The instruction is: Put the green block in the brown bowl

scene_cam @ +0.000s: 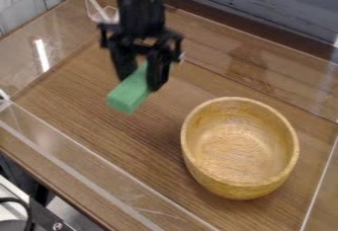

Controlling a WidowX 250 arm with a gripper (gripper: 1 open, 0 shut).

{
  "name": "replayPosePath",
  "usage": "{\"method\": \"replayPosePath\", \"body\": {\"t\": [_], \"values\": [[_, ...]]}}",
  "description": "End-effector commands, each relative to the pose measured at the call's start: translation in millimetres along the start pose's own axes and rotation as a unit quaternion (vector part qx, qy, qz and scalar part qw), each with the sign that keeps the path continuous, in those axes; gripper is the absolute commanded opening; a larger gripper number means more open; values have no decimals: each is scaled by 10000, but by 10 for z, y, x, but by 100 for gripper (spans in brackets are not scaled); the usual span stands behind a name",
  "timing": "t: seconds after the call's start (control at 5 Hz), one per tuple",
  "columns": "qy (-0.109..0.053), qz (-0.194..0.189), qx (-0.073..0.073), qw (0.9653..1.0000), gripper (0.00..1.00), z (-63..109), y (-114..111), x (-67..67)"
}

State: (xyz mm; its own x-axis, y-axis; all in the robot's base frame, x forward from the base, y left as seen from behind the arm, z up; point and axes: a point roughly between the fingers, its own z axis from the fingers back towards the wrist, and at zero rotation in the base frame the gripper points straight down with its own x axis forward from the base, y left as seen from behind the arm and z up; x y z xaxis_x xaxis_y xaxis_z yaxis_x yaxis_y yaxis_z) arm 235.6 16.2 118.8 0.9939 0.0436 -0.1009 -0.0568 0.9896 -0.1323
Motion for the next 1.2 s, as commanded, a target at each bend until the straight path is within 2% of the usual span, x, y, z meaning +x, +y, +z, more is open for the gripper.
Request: {"method": "replayPosePath", "body": {"t": [0.0, 0.2, 0.4, 0.6, 0.8, 1.0], "values": [[-300, -264, 54, 9992, 0, 309, -431, -5], [-313, -543, 78, 9980, 0, 236, -890, -97], [-347, -748, 70, 9966, 0, 81, -1370, -220], [-399, -813, 102, 9958, 0, -103, -1641, -296], [-469, -795, 99, 9957, 0, -192, -1625, -318], [-508, -779, 84, 9956, 0, -128, -1597, -349]]}}
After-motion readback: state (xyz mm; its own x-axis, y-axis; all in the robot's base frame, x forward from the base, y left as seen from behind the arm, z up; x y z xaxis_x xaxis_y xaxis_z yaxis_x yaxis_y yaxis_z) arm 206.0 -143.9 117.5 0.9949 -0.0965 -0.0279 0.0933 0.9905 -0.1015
